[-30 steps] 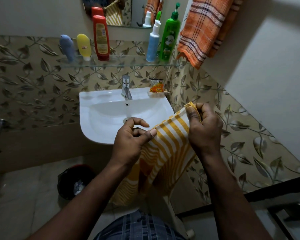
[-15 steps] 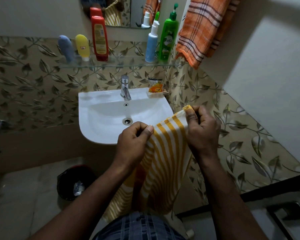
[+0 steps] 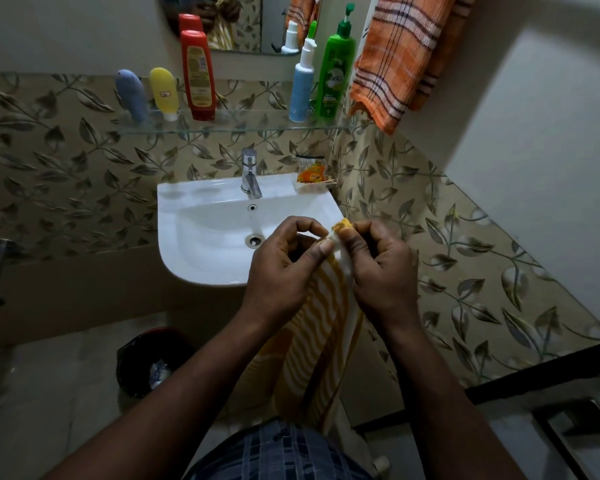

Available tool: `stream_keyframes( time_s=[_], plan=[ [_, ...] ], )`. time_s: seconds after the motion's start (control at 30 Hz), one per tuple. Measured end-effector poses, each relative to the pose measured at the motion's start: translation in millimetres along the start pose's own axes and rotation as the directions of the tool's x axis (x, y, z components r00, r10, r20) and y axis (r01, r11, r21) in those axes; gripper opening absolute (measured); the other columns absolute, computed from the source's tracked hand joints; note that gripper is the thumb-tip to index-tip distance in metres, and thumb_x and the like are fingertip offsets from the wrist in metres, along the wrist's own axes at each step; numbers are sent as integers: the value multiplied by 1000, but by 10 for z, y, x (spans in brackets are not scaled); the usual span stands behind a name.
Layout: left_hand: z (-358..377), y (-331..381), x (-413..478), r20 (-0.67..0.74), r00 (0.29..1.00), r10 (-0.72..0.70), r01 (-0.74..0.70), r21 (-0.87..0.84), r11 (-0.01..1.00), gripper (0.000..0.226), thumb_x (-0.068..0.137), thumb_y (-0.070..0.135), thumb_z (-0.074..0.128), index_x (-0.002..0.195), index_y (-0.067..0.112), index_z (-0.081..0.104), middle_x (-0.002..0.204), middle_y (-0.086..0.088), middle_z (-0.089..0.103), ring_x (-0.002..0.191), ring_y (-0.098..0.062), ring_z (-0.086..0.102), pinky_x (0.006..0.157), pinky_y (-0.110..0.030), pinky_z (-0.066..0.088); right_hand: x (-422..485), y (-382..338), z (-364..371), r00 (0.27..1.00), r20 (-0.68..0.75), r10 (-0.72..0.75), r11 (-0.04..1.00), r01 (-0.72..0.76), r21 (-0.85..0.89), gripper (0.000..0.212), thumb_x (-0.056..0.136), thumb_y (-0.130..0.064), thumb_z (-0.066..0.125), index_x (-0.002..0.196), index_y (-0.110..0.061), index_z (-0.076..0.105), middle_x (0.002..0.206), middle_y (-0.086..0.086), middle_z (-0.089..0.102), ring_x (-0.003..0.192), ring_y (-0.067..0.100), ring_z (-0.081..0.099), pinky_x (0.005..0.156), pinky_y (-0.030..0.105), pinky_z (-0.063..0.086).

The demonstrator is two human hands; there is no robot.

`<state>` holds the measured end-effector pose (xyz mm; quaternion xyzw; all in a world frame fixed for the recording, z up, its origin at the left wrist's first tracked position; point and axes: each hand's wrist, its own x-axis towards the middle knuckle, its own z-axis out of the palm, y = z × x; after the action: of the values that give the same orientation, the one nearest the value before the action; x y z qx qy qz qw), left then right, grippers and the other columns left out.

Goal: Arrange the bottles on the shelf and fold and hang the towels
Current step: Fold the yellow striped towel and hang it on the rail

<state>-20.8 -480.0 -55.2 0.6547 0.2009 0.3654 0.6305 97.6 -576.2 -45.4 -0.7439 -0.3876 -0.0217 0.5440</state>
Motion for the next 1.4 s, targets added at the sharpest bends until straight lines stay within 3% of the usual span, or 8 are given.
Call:
stream_keyframes(
  time_s=[0.13,0.23,0.43,0.73,0.9,1.1,1.23,1.4],
  plan=[
    [14,-26,-14,-38,999,29,-28,43,999,11,98,21,73,107,18,68,95,-5,74,87,-25,74,73,-57,62,-13,14,-76,997,70,21,992,-30,121,18,96,-29,74,108,-17,72,88,-4,76,81,15,74,71,49,61],
    [11,-49,4,-69,996,51,-44,96,994,10,96,28,73,102,20,71,95,1,73,89,-23,73,76,-57,62,-38,-11,-133,997,80,3,988,-15,154,33,90,-21,82,118,-17,64,86,0,74,78,19,75,68,48,62],
    [7,-53,7,-66,996,62,-51,156,986,16,93,35,71,98,20,71,91,0,72,84,-25,72,73,-57,60,-36,-27,-117,994,4,-110,991,109,75,27,86,-17,86,103,-12,66,87,-13,69,75,5,71,62,25,59],
    [-15,-88,2,-41,998,52,-45,159,986,13,95,35,73,99,23,70,91,0,71,84,-31,70,70,-59,59,-57,9,-69,994,24,-108,993,106,50,8,94,-12,75,99,-12,70,89,-9,71,79,8,71,67,25,57],
    [-45,-93,-19,-47,998,47,-36,213,976,13,97,31,74,104,21,80,93,8,78,89,-15,74,78,-50,62,-59,-4,-55,998,24,-59,997,58,44,9,94,-16,76,96,-13,67,84,-9,71,76,7,70,63,24,55],
    [-79,-91,-44,-36,990,133,-115,321,940,14,98,30,74,100,18,81,87,9,77,82,-11,74,70,-41,62,-53,-44,-84,1000,3,-24,999,24,48,16,89,-19,82,86,-17,67,75,-10,70,68,6,70,57,20,52],
    [-223,-110,-19,19,974,227,-210,458,864,20,98,39,69,97,22,79,81,10,74,73,-10,70,62,-38,56,-37,-76,-30,998,37,-46,998,44,55,13,88,-16,82,87,-16,69,78,-8,70,70,10,70,62,31,58],
    [-270,-97,31,86,967,239,-252,451,856,11,100,30,68,99,22,75,86,14,70,78,-8,67,66,-30,55,-15,-110,-34,993,92,-73,994,65,89,10,89,-12,81,91,-13,71,82,-7,70,74,13,70,64,41,59]
  ],
)
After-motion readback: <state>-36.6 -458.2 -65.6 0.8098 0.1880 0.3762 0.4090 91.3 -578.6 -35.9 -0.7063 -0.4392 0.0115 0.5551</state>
